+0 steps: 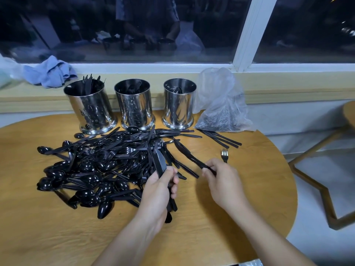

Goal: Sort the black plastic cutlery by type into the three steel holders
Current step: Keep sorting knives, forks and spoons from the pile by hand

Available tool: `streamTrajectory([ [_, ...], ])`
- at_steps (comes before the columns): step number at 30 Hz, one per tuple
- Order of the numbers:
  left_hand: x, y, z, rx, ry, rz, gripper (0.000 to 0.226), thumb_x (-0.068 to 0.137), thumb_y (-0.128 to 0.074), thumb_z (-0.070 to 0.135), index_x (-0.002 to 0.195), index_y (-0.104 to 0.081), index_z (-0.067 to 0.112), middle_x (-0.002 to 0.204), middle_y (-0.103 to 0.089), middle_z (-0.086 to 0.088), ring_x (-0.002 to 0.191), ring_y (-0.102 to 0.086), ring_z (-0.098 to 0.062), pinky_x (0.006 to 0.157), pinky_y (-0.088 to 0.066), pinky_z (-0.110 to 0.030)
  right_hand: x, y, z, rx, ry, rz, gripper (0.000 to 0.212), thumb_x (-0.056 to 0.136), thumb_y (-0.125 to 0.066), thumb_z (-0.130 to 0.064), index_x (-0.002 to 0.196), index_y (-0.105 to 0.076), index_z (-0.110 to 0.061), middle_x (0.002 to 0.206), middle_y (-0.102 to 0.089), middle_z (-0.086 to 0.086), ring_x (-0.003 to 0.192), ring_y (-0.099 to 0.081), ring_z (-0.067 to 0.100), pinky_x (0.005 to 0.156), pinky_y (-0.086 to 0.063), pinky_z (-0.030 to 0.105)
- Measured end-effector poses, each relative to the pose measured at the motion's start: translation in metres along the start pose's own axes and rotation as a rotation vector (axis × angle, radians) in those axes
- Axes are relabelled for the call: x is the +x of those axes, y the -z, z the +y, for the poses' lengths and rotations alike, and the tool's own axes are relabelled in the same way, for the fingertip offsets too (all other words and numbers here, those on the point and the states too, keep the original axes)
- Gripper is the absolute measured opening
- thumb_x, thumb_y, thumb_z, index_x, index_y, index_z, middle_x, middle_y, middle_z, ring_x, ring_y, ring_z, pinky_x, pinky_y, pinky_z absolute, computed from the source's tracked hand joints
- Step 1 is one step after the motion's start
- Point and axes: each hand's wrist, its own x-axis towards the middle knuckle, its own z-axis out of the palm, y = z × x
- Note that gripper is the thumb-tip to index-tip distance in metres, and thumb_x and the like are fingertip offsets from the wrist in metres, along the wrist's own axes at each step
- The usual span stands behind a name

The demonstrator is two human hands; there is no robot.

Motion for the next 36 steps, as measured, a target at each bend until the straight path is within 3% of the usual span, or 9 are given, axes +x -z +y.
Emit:
streamTrajectory([
  [4,0.0,-0.006,0.005,0.04,-0.057,-0.031,0.025,0.105,-0.074,0.046,0.103,-0.067,0.022,0.089,-0.048,-0.002,0.07,-0.043,-0.012,0.064,-0.035,-0.03,-0.012,0.004,-0.022,0.457,-0.087,-0.247,0.02,0.107,-0.068,-0.018,0.089,-0.078,-0.021,0.083,-0.079,0.0,0.071,-0.069,0.015,0.081,-0.057,0.04],
  [7,0.004,-0.012,0.008,-0.008,-0.051,0.011,0.027,0.106,-0.071,0.049,0.106,-0.068,0.022,0.086,-0.055,-0.001,0.074,-0.051,-0.013,0.066,-0.044,-0.029,-0.019,0.007,-0.035,0.531,-0.051,-0.366,0.02,0.108,-0.067,-0.02,0.096,-0.082,-0.023,0.088,-0.079,0.003,0.074,-0.067,0.016,0.081,-0.056,0.036],
  [13,0.017,-0.019,0.017,-0.095,-0.043,0.043,0.036,0.116,-0.053,0.048,0.1,-0.058,0.017,0.08,-0.055,-0.001,0.065,-0.049,-0.017,0.067,-0.039,-0.038,0.022,0.024,-0.023,0.347,0.038,-0.236,0.024,0.106,-0.071,-0.038,0.09,-0.083,-0.025,0.071,-0.07,-0.017,0.063,-0.054,-0.001,0.064,-0.044,0.025],
  [17,0.021,-0.022,0.016,-0.195,-0.021,0.049,0.033,0.116,-0.054,0.045,0.104,-0.056,0.014,0.074,-0.042,0.001,0.069,-0.045,-0.017,0.08,-0.043,-0.041,0.098,0.041,0.035,-0.145,-0.091,0.078,0.035,0.099,-0.076,-0.046,0.121,-0.081,-0.02,0.112,-0.08,-0.003,0.107,-0.073,0.018,0.092,-0.058,0.036],
  [22,0.02,-0.021,0.012,-0.245,0.018,0.015,0.03,0.115,-0.055,0.041,0.108,-0.059,0.012,0.075,-0.042,-0.001,0.068,-0.045,-0.017,0.071,-0.045,-0.038,0.147,0.04,0.072,-0.509,-0.176,0.03,0.043,0.087,-0.074,-0.07,0.083,-0.061,-0.03,0.107,-0.072,0.004,0.11,-0.066,0.035,0.091,-0.049,0.047],
  [24,0.021,-0.019,0.01,-0.23,0.021,0.016,0.031,0.115,-0.056,0.041,0.109,-0.06,0.011,0.077,-0.043,-0.002,0.069,-0.045,-0.018,0.071,-0.045,-0.038,0.154,0.034,0.073,-0.519,-0.161,0.028,0.043,0.084,-0.077,-0.072,0.093,-0.071,-0.031,0.113,-0.072,0.003,0.114,-0.065,0.033,0.095,-0.047,0.046],
  [27,0.024,-0.016,0.008,-0.214,0.022,0.016,0.032,0.114,-0.057,0.042,0.11,-0.063,0.01,0.078,-0.044,-0.003,0.071,-0.046,-0.018,0.072,-0.046,-0.038,0.158,0.026,0.073,-0.457,-0.134,0.061,0.044,0.085,-0.082,-0.065,0.114,-0.082,-0.031,0.116,-0.077,0.0,0.116,-0.067,0.029,0.094,-0.042,0.043],
  [32,0.026,-0.012,0.005,-0.216,0.021,0.02,0.033,0.114,-0.058,0.04,0.111,-0.064,0.008,0.078,-0.045,-0.003,0.071,-0.047,-0.018,0.072,-0.046,-0.039,0.147,0.026,0.065,-0.301,-0.091,0.053,0.009,0.091,-0.087,-0.034,0.098,-0.087,-0.028,0.091,-0.081,-0.006,0.097,-0.074,0.024,0.096,-0.056,0.046],
  [36,0.026,-0.011,0.002,-0.202,0.024,0.023,0.032,0.114,-0.058,0.039,0.112,-0.065,0.008,0.078,-0.047,-0.003,0.07,-0.048,-0.017,0.073,-0.046,-0.038,0.134,0.03,0.061,-0.332,-0.026,-0.022,0.003,0.093,-0.085,-0.025,0.092,-0.084,-0.027,0.086,-0.076,-0.01,0.084,-0.071,0.017,0.08,-0.061,0.038],
])
